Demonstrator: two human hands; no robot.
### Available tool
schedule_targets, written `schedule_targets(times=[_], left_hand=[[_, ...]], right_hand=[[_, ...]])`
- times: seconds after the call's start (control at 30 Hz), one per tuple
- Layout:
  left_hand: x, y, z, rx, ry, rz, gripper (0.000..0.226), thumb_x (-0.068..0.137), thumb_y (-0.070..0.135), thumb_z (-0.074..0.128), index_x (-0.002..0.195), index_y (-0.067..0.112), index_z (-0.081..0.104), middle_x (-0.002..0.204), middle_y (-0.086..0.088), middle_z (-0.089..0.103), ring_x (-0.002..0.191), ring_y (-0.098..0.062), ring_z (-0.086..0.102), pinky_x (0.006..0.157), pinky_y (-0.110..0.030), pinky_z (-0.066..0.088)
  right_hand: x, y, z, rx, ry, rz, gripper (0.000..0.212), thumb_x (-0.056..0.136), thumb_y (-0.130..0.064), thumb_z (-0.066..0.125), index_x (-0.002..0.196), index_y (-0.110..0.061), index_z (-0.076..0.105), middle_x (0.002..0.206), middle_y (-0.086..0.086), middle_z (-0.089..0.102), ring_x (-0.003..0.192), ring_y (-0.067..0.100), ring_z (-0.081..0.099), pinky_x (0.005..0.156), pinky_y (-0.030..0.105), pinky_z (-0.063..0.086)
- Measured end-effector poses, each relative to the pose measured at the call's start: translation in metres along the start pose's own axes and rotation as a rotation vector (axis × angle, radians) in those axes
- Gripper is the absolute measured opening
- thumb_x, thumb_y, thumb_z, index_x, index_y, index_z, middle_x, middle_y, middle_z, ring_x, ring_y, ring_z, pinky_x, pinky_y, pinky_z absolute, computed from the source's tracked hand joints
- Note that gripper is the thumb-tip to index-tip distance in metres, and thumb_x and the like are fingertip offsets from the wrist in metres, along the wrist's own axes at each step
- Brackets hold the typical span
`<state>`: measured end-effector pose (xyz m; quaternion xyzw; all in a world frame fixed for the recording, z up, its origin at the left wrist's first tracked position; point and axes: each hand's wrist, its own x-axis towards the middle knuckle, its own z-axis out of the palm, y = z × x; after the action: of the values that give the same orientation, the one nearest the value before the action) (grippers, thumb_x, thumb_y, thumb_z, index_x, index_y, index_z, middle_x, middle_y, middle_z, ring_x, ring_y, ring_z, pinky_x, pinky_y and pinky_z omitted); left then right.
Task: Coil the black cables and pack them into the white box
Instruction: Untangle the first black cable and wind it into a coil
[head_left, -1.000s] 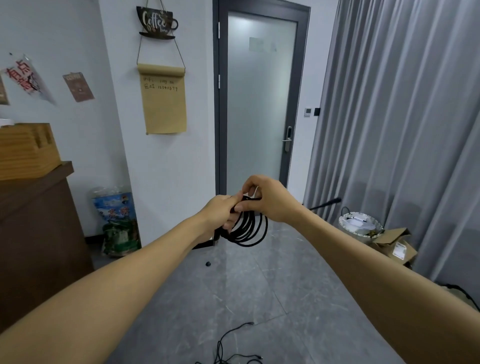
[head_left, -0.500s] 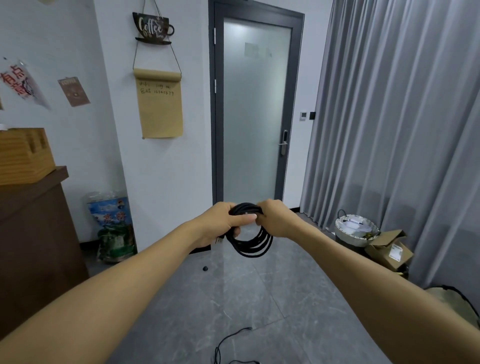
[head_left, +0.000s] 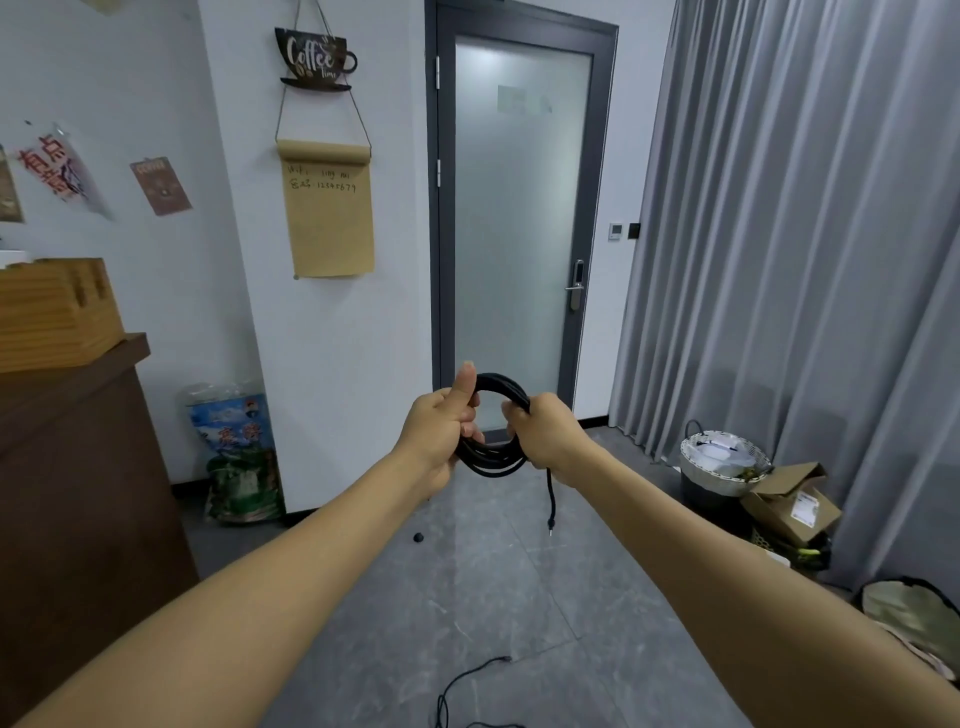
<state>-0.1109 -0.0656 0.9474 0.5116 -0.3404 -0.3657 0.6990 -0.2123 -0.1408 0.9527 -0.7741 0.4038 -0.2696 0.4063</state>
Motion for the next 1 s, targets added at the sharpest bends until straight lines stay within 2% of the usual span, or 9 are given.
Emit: schedule_targets(times=[0.23,0.33,0.47,0.57,0.63,0.73,0.83,0.9,1.0], left_hand=[[0.007,0.009,-0.004,0.224,0.082,0.111,0.046,0.092,0.045,0.053,0.064,0.009,0.046,0.053,0.003,0.032,0.045,-0.012,0.028,0.042,-0.021,0.03],[0.009,0.012,-0.01,0.31,0.078,0.134,0.046,0.092,0.046,0.052,0.064,0.01,0.048,0.054,0.002,0.033,0.047,-0.013,0.028,0.043,-0.022,0.03],[0.004,0.015,-0.008,0.337,-0.047,0.128,0.043,0.092,0.045,0.051,0.067,0.01,0.046,0.053,0.005,0.029,0.044,-0.009,0.024,0.042,-0.019,0.027],[-0.003,0.018,-0.001,0.308,-0.159,0.15,0.041,0.093,0.044,0.047,0.07,0.01,0.046,0.046,0.01,0.028,0.043,-0.008,0.022,0.042,-0.02,0.024],[-0.003,0.02,0.001,0.304,-0.171,0.167,0.042,0.094,0.044,0.046,0.071,0.009,0.046,0.044,0.011,0.028,0.042,-0.008,0.021,0.042,-0.02,0.024],[-0.001,0.02,0.0,0.3,-0.151,0.175,0.044,0.094,0.045,0.045,0.07,0.009,0.045,0.046,0.009,0.028,0.042,-0.009,0.021,0.041,-0.019,0.024],[0.0,0.019,-0.001,0.309,-0.122,0.195,0.045,0.094,0.046,0.046,0.069,0.009,0.045,0.05,0.007,0.029,0.043,-0.009,0.024,0.041,-0.019,0.026],[0.002,0.018,-0.002,0.333,-0.082,0.216,0.045,0.094,0.047,0.046,0.067,0.01,0.046,0.053,0.004,0.03,0.045,-0.01,0.026,0.042,-0.021,0.028],[0.004,0.018,-0.004,0.382,-0.04,0.248,0.045,0.094,0.047,0.046,0.067,0.011,0.047,0.053,0.003,0.032,0.047,-0.013,0.027,0.044,-0.023,0.028]], right_hand=[[-0.005,-0.003,-0.005,-0.054,-0.082,-0.161,0.022,0.093,-0.033,0.055,0.085,-0.013,0.05,0.063,-0.003,0.044,0.052,0.009,0.04,0.049,0.019,0.033],[-0.003,-0.006,-0.018,0.049,0.018,-0.292,0.027,0.09,-0.036,0.059,0.106,-0.014,0.056,0.078,-0.002,0.049,0.061,0.006,0.044,0.056,0.014,0.038],[0.01,-0.006,-0.03,-0.077,0.231,-0.433,0.018,0.092,-0.024,0.058,0.097,-0.012,0.069,0.087,0.0,0.053,0.067,0.007,0.044,0.058,0.005,0.035],[0.016,-0.003,-0.031,-0.215,0.258,-0.439,0.019,0.091,-0.019,0.06,0.102,-0.012,0.072,0.092,-0.001,0.049,0.091,0.015,0.046,0.079,0.016,0.035],[0.014,-0.003,-0.031,-0.243,0.177,-0.387,0.019,0.092,-0.011,0.058,0.103,-0.012,0.073,0.084,-0.002,0.051,0.087,0.017,0.048,0.077,0.023,0.038],[0.005,-0.008,-0.033,-0.038,-0.059,-0.22,0.02,0.093,-0.003,0.053,0.096,-0.005,0.072,0.067,-0.002,0.061,0.059,0.01,0.054,0.058,0.013,0.044],[-0.001,-0.012,-0.034,0.317,-0.224,-0.073,0.022,0.096,-0.007,0.047,0.092,0.001,0.067,0.076,0.009,0.067,0.069,0.016,0.063,0.079,0.028,0.053],[-0.003,-0.013,-0.033,0.559,-0.275,-0.001,0.028,0.099,-0.014,0.041,0.09,0.0,0.063,0.08,0.013,0.067,0.076,0.022,0.063,0.093,0.041,0.048],[-0.008,-0.016,-0.03,0.601,-0.333,-0.009,0.024,0.097,-0.022,0.046,0.093,-0.004,0.061,0.082,0.012,0.066,0.075,0.019,0.062,0.084,0.034,0.048]])
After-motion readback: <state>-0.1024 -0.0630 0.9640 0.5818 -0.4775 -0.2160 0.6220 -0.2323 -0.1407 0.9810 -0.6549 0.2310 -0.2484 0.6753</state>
